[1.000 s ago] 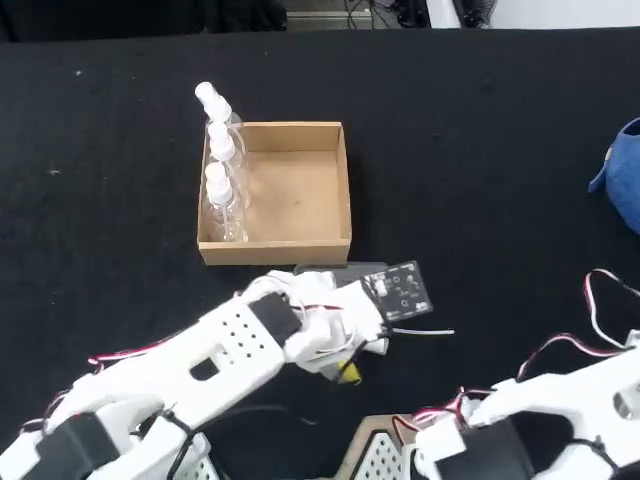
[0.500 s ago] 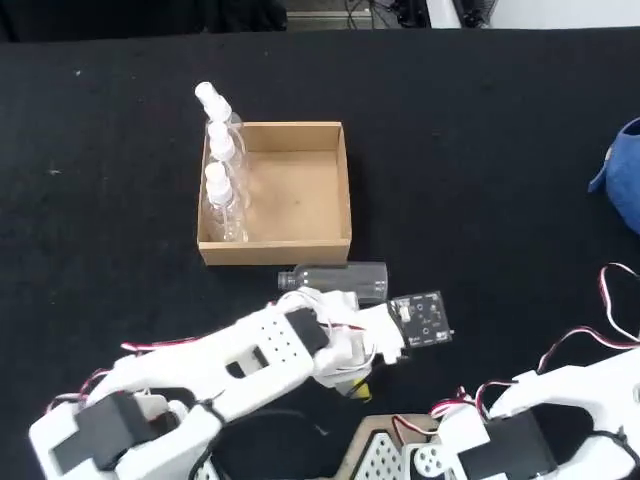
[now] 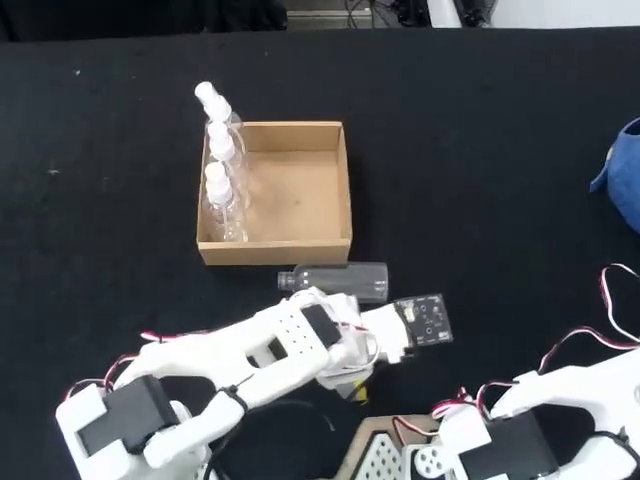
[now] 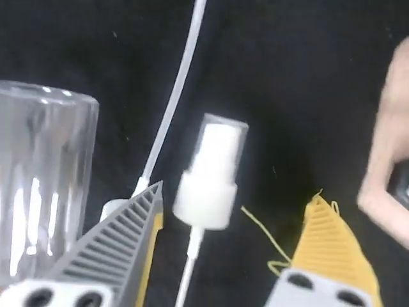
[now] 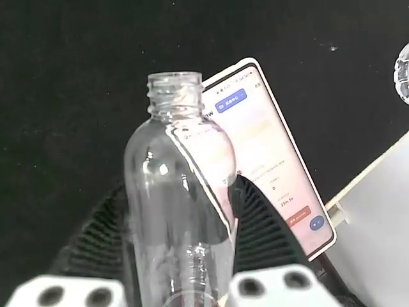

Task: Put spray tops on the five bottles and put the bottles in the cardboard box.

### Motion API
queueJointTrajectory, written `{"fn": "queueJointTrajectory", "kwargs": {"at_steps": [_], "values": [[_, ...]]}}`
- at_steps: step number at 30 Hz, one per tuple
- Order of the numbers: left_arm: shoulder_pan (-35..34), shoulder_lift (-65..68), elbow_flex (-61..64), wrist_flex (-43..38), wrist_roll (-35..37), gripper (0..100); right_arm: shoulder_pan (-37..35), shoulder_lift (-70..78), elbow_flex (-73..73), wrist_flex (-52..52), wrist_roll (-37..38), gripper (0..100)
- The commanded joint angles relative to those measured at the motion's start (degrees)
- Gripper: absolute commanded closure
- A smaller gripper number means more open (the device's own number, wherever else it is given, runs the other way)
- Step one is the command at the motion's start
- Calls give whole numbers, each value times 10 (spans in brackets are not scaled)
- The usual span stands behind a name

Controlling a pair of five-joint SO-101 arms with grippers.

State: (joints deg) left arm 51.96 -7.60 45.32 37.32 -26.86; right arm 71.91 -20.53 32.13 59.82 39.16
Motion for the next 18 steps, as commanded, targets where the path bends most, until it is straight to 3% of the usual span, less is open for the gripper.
{"fn": "queueJointTrajectory", "kwargs": {"at_steps": [1,14,18], "values": [[5,-40,-19,29,3,777,9,-1,-43,-13,4,987],[4,10,-80,29,3,780,8,-1,-42,-12,4,987],[5,37,-92,29,3,884,8,-1,-43,-13,4,987]]}}
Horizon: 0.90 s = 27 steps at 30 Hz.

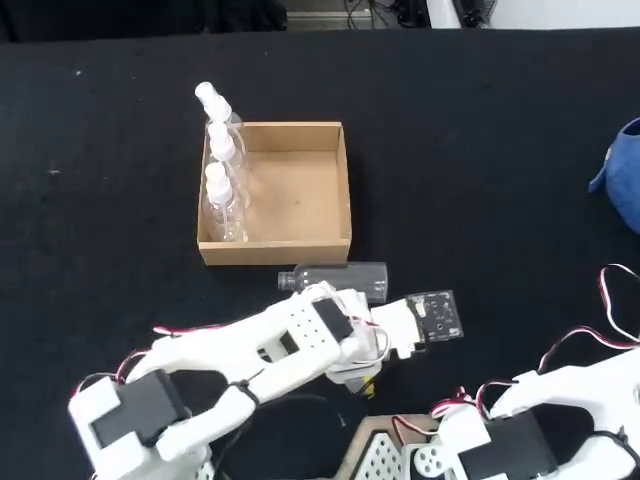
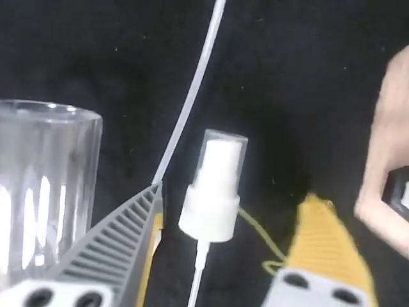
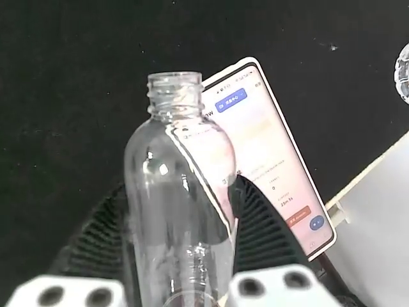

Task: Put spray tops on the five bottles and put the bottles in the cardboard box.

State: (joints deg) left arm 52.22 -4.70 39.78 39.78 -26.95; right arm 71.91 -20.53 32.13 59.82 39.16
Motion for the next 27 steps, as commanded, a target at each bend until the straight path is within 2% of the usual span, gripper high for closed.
{"fn": "queueJointTrajectory", "kwargs": {"at_steps": [1,4,9,15,20,24,27], "values": [[2,12,-36,5,4,910,9,-1,-43,-13,4,987],[2,11,-26,11,4,973,9,-1,-43,-13,4,987],[2,-10,-24,47,4,970,9,-1,-43,-13,4,987],[-29,-122,-21,135,4,970,4,-2,-43,-10,4,987],[-76,-250,-21,237,4,970,-48,-6,-43,-5,-2,987],[-116,-362,-32,312,4,970,-111,-11,-67,71,-5,988],[-160,-451,-57,349,4,970,-170,-35,-95,116,-55,988]]}}
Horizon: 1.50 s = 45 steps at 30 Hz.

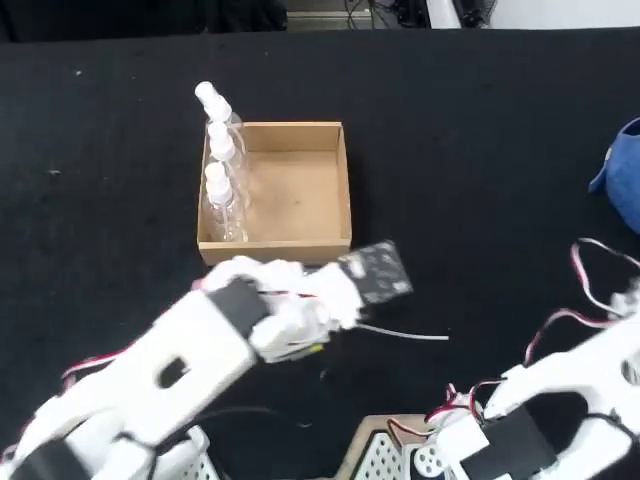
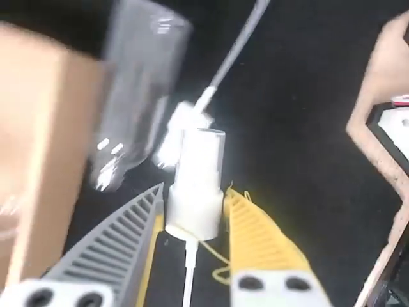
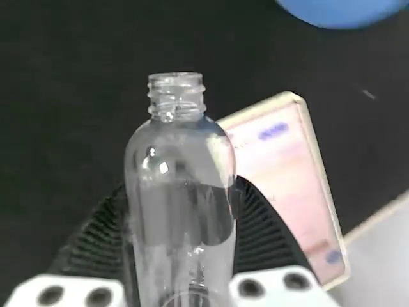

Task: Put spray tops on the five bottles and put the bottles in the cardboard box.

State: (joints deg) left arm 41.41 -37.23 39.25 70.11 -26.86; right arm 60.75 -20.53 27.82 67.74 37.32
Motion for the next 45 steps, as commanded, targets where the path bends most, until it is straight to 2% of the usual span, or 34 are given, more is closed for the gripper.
{"fn": "queueJointTrajectory", "kwargs": {"at_steps": [1,8,11,15,19,23,27,33,40,45], "values": [[-65,-151,-60,52,3,970,-76,-48,-58,40,-60,988],[-91,-276,-143,51,3,970,-218,-160,-37,41,-185,988],[-110,-280,-177,13,3,970,-284,-209,-21,38,-241,988],[-158,-280,-194,-135,13,970,-395,-266,1,12,-303,988],[-175,-278,-186,-321,105,970,-503,-311,58,-76,-347,988],[-175,-279,-152,-429,167,970,-579,-349,145,-193,-385,988],[-175,-279,-103,-520,179,970,-631,-389,236,-311,-391,988],[-175,-285,-37,-718,179,970,-680,-450,345,-429,-391,988],[-167,-279,0,-740,182,970,-765,-501,445,-534,-391,988],[-147,-279,0,-740,244,970,-779,-529,506,-588,-388,988]]}}
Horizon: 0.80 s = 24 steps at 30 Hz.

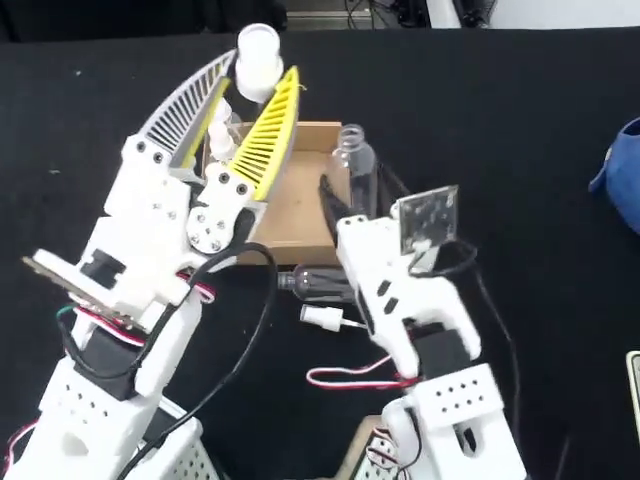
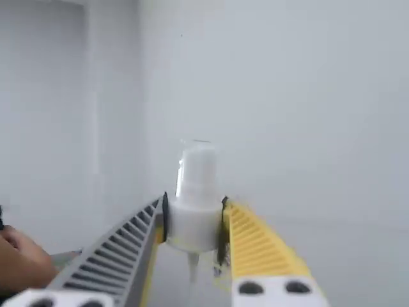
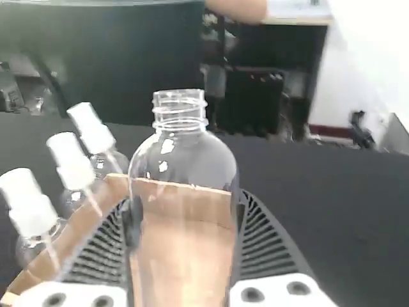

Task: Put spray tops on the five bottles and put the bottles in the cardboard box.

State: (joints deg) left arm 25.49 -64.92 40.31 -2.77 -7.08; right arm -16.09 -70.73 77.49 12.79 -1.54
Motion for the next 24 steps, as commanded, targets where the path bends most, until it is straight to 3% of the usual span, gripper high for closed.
{"fn": "queueJointTrajectory", "kwargs": {"at_steps": [1,20,24], "values": [[14,0,-7,-11,56,970,-11,-33,17,-45,1,988],[17,90,-60,-14,75,970,-11,-102,67,-48,3,988],[17,96,-53,-68,75,970,-27,-102,73,-49,4,988]]}}
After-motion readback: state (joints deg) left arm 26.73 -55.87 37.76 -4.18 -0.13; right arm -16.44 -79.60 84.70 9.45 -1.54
